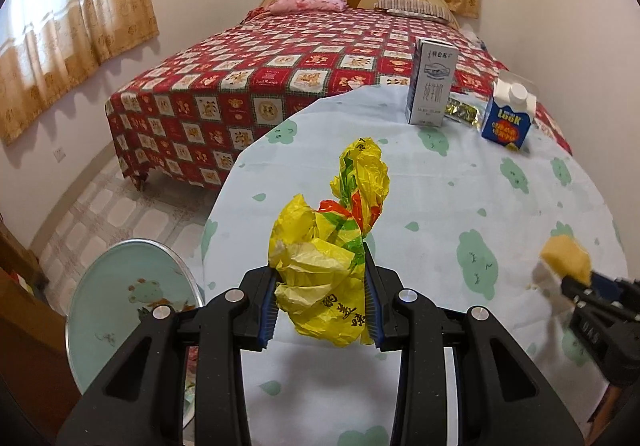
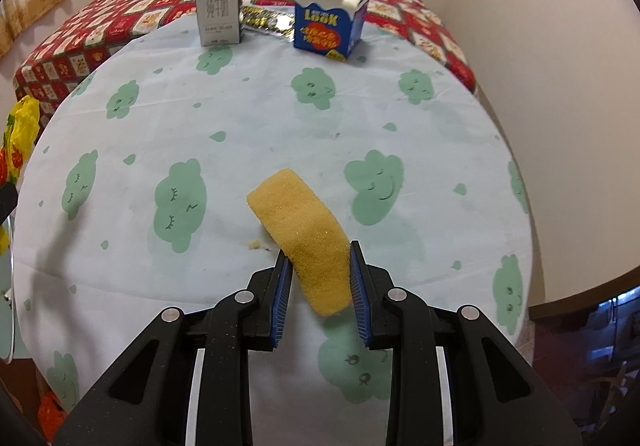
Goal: Collect trash
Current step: 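Lift the yellow wrapper and sponge in both tools and carry them toward the bin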
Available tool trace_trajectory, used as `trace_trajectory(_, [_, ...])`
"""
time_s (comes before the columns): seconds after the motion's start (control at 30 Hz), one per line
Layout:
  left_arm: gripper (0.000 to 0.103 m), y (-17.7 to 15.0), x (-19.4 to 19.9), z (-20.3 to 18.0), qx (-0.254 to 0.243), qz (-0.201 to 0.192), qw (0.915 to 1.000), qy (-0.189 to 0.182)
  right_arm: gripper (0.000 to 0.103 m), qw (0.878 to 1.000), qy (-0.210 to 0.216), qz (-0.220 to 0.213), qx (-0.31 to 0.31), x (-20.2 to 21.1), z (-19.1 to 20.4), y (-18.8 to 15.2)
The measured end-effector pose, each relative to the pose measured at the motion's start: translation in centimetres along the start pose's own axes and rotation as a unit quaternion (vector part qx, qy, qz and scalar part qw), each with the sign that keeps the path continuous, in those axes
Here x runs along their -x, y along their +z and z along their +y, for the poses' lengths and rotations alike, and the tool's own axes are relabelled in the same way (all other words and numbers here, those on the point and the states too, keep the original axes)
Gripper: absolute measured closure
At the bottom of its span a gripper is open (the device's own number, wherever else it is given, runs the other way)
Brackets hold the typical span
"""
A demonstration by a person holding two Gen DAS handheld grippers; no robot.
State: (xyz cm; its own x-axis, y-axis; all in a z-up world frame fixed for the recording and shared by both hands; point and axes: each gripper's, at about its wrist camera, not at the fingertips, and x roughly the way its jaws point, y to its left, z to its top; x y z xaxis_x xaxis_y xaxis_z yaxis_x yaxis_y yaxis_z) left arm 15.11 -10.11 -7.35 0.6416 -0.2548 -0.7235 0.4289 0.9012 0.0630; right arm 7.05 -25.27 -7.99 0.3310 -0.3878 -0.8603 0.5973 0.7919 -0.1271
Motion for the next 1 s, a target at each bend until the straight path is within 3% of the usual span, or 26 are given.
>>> trace_trajectory(0.17, [0.068, 0.2, 1.1, 0.2, -0.016, -0.005, 0.9998, 0.008, 0.075, 0.999, 0.011, 0.01, -0.035, 0.7, -0.9, 0.1])
trace_trajectory(0.3, [0.068, 0.3, 1.9, 0.4, -0.029, -0.012, 0.9994, 0.016, 0.075, 1.0, 0.009, 0.006, -0.026, 1.6, -0.5, 0.0])
trace_trajectory(0.67, [0.068, 0.6, 3.1, 2.6, -0.007, -0.019, 0.9996, 0.021, 0.075, 0.999, 0.031, 0.008, -0.035, 2.8, 0.5, -0.8])
trace_trajectory(1.0, [0.068, -0.4, 2.9, 0.6, -0.043, -0.016, 0.9982, 0.039, 0.075, 0.998, 0.063, -0.02, -0.019, 3.1, 1.0, -1.1])
